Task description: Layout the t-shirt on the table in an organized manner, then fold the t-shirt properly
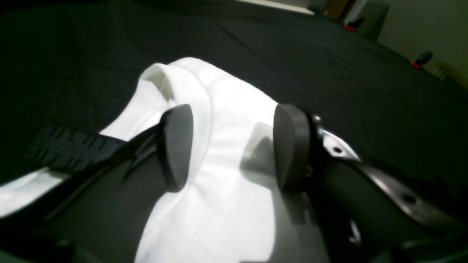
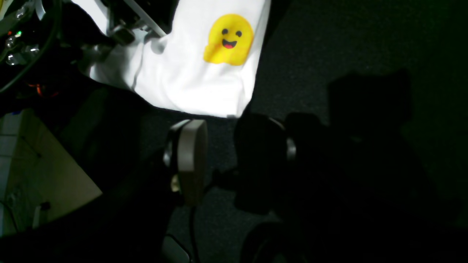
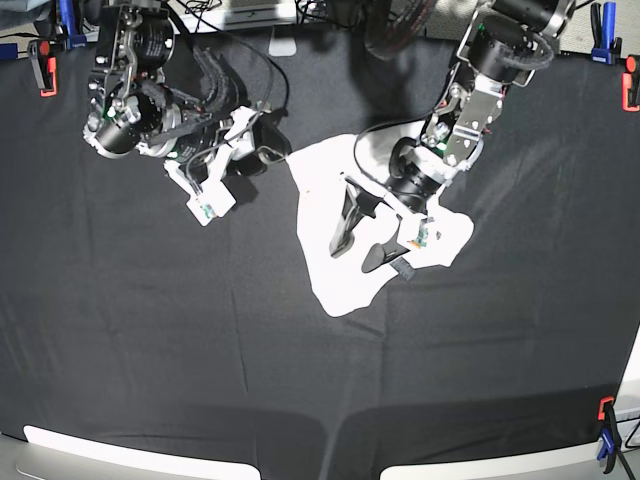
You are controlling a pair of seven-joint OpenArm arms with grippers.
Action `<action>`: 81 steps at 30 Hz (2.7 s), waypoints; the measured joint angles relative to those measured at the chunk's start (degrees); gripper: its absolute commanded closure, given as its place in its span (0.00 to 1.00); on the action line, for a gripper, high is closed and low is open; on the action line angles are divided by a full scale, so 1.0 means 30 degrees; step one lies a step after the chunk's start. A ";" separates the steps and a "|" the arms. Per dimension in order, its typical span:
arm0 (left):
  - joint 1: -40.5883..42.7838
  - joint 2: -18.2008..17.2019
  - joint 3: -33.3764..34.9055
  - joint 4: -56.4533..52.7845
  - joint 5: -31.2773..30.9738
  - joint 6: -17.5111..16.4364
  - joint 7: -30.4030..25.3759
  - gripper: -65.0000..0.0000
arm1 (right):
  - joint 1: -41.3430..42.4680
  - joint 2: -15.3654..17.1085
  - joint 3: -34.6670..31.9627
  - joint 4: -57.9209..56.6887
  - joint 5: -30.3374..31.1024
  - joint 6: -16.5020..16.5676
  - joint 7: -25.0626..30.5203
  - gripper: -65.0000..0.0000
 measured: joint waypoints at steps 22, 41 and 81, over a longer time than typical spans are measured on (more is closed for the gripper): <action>0.0750 -0.3650 0.0117 1.4353 -0.3876 -0.2674 1.4316 0.51 | -0.0058 -0.0007 0.1413 0.3060 0.0036 0.0007 -0.0007 0.60; 0.5355 -0.8480 0.0066 2.6527 -0.4983 0.3548 2.7715 0.51 | -0.8087 -0.0022 0.5180 0.8123 0.0583 0.0051 -0.0080 0.60; 1.3420 -0.3840 -0.7752 0.4116 -0.4350 -0.1282 2.2899 0.51 | -0.9362 0.5326 -0.5523 -0.8954 -0.2594 0.0015 0.6266 0.60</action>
